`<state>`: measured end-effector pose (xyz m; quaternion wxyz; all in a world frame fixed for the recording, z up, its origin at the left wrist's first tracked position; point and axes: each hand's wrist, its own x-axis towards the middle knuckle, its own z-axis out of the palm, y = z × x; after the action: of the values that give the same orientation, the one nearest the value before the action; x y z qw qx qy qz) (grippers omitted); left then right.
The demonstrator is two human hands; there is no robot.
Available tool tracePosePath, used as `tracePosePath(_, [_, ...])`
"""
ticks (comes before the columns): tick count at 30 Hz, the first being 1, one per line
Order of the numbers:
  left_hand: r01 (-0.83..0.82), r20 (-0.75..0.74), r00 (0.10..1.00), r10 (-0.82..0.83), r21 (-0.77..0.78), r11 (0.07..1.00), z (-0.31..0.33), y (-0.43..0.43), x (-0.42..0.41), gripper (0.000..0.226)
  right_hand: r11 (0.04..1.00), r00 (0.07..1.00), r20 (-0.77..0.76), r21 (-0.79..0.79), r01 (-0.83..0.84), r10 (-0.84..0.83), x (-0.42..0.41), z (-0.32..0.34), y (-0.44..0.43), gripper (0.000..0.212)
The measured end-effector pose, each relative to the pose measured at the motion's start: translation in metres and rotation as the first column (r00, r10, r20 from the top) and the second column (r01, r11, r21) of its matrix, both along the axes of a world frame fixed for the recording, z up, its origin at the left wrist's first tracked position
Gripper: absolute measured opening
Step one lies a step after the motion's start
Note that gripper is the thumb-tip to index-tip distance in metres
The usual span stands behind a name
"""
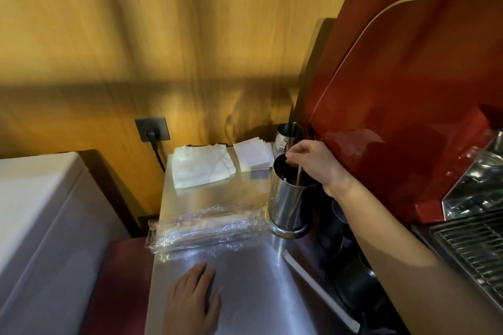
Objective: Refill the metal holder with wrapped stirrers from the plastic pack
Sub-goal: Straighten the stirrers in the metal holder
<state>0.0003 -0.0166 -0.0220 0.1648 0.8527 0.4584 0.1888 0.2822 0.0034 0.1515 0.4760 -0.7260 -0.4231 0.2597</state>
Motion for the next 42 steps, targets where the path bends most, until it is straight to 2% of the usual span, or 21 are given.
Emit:
tracePosePath(4, [-0.014, -0.019, 1.0, 0.013, -0.037, 0.999, 0.0, -0.002, 0.0, 0.071, 0.999, 0.98, 0.194, 0.024, 0.035, -0.039, 0.0, 0.012, -0.012, 0.003])
tracePosePath(7, [-0.015, -0.04, 0.999, 0.013, -0.053, 0.998, 0.0, -0.003, -0.001, 0.053, 0.99, 0.908, 0.404, 0.122, 0.07, -0.114, -0.008, 0.027, -0.03, 0.013])
tracePosePath(10, [-0.008, -0.043, 0.999, 0.006, -0.043, 0.999, 0.0, -0.004, -0.001, 0.056, 0.988, 0.933, 0.357, 0.155, -0.013, -0.043, -0.025, 0.033, -0.052, 0.006])
tracePosePath(12, [-0.013, -0.037, 0.999, 0.012, -0.034, 0.999, 0.002, -0.006, -0.001, 0.054, 0.995, 0.943, 0.33, 0.082, -0.061, 0.031, -0.038, 0.023, -0.065, 0.003])
tracePosePath(16, [-0.022, -0.035, 0.999, 0.02, -0.036, 0.999, 0.005, -0.007, 0.0, 0.054, 0.977, 0.903, 0.395, -0.191, -0.096, 0.166, -0.059, -0.03, -0.083, 0.011])
tracePosePath(18, [-0.025, -0.042, 0.999, 0.023, -0.045, 0.999, 0.006, -0.007, -0.001, 0.055, 0.933, 0.856, 0.463, -0.355, -0.057, 0.229, -0.066, -0.061, -0.088, 0.015])
tracePosePath(21, [-0.021, -0.053, 0.998, 0.018, -0.058, 0.998, 0.007, -0.009, -0.002, 0.055, 0.859, 0.77, 0.555, -0.512, 0.017, 0.315, -0.069, -0.099, -0.097, 0.028])
tracePosePath(24, [-0.022, -0.053, 0.998, 0.018, -0.064, 0.998, 0.009, -0.01, -0.002, 0.055, 0.761, 0.778, 0.521, -0.643, 0.088, 0.351, -0.065, -0.121, -0.103, 0.032])
tracePosePath(30, [-0.032, -0.042, 0.999, 0.029, -0.068, 0.997, 0.015, -0.013, -0.001, 0.055, 0.699, 0.802, 0.481, -0.706, 0.114, 0.355, -0.057, -0.135, -0.102, 0.036])
tracePosePath(32, [-0.03, -0.041, 0.999, 0.027, -0.067, 0.997, 0.015, -0.013, -0.001, 0.055, 0.68, 0.811, 0.447, -0.728, 0.086, 0.377, -0.055, -0.135, -0.099, 0.03])
tracePosePath(35, [-0.027, -0.037, 0.999, 0.025, -0.067, 0.997, 0.015, -0.014, -0.002, 0.055, 0.704, 0.845, 0.347, -0.708, -0.047, 0.406, -0.055, -0.124, -0.096, 0.007])
tracePosePath(36, [-0.027, -0.032, 0.999, 0.025, -0.07, 0.997, 0.015, -0.014, -0.002, 0.055, 0.739, 0.867, 0.315, -0.668, -0.086, 0.386, -0.055, -0.117, -0.095, 0.007])
tracePosePath(38, [-0.025, -0.027, 0.999, 0.024, -0.066, 0.998, 0.015, -0.014, -0.002, 0.055, 0.833, 0.911, 0.274, -0.541, -0.119, 0.308, -0.055, -0.098, -0.091, 0.022])
tracePosePath(42, [-0.027, -0.033, 0.999, 0.025, -0.059, 0.998, 0.015, -0.013, -0.002, 0.054, 0.946, 0.91, 0.338, -0.293, -0.141, 0.24, -0.051, -0.048, -0.083, 0.01])
